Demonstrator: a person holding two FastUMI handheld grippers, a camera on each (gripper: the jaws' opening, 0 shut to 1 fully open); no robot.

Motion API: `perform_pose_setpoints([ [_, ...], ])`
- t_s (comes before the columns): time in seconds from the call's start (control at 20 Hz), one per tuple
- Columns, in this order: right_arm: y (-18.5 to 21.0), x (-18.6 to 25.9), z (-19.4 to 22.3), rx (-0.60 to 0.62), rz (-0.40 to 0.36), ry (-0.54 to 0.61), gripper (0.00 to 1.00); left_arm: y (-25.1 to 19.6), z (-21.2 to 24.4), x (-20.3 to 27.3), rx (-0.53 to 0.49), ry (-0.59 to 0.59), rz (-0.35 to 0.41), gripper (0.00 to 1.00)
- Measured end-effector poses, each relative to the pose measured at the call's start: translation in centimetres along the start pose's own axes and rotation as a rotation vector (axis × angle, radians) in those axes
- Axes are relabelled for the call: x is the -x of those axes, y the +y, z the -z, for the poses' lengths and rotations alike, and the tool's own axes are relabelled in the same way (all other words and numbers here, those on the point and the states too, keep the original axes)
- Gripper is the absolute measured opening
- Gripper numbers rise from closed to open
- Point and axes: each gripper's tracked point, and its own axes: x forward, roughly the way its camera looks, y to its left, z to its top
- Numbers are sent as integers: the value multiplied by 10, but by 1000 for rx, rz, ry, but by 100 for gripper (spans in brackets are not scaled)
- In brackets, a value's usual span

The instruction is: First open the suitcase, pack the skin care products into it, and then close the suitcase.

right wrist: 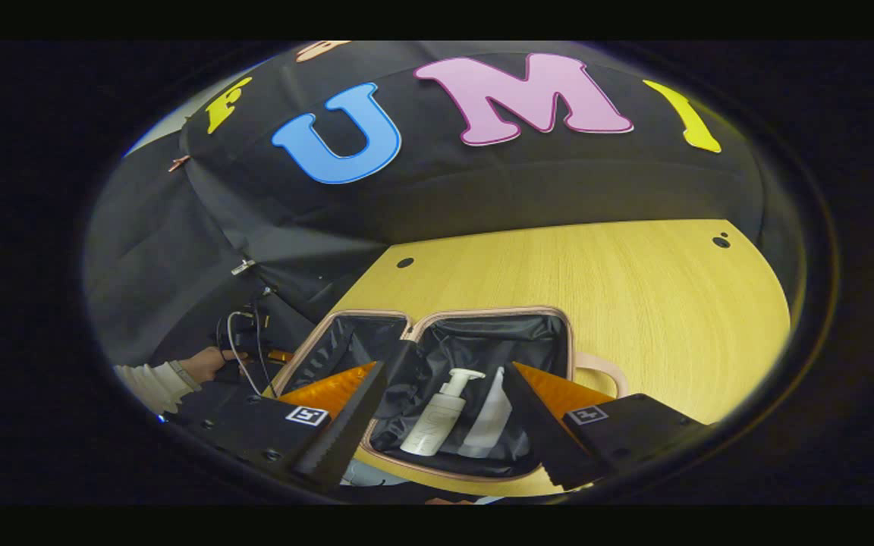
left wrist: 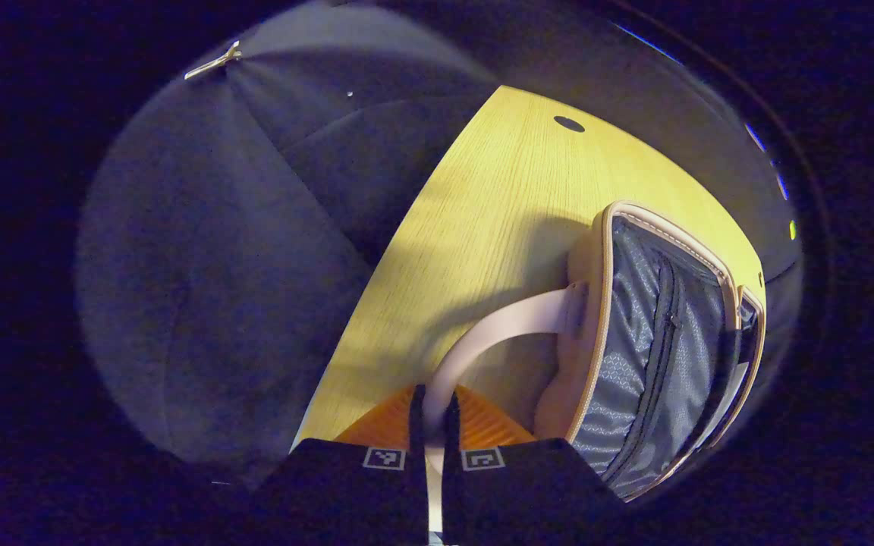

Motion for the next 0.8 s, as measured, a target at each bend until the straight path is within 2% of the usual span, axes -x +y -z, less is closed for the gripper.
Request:
perform_pose_setpoints([
  [0.05, -2, 1, -1, -2, 4, -4, 97, -2, -2, 5, 19, -10, 21, 12],
  [0.1, -6, 3, -3, -6, 7, -9, 97, -3, -4, 13, 21, -20, 42, 11],
  [0.2, -17, 10, -8, -13, 13, -21, 97, 0, -9, 33, -25, -49, 43, 11],
  [0.25, -23, 12, -11, -16, 17, -32, 98, -1, -17, 44, -50, -77, 41, 15],
  [0.35, -31, 20, -21, -23, 16, -56, 98, -16, -31, 77, -73, -141, 47, 10],
  [0.6, -41, 51, -56, 29, -11, -153, 97, -67, -58, 170, -125, -310, 92, 7],
  [0.8, -54, 86, -72, 101, -49, -193, 97, -132, -66, 239, -185, -431, 123, 7],
])
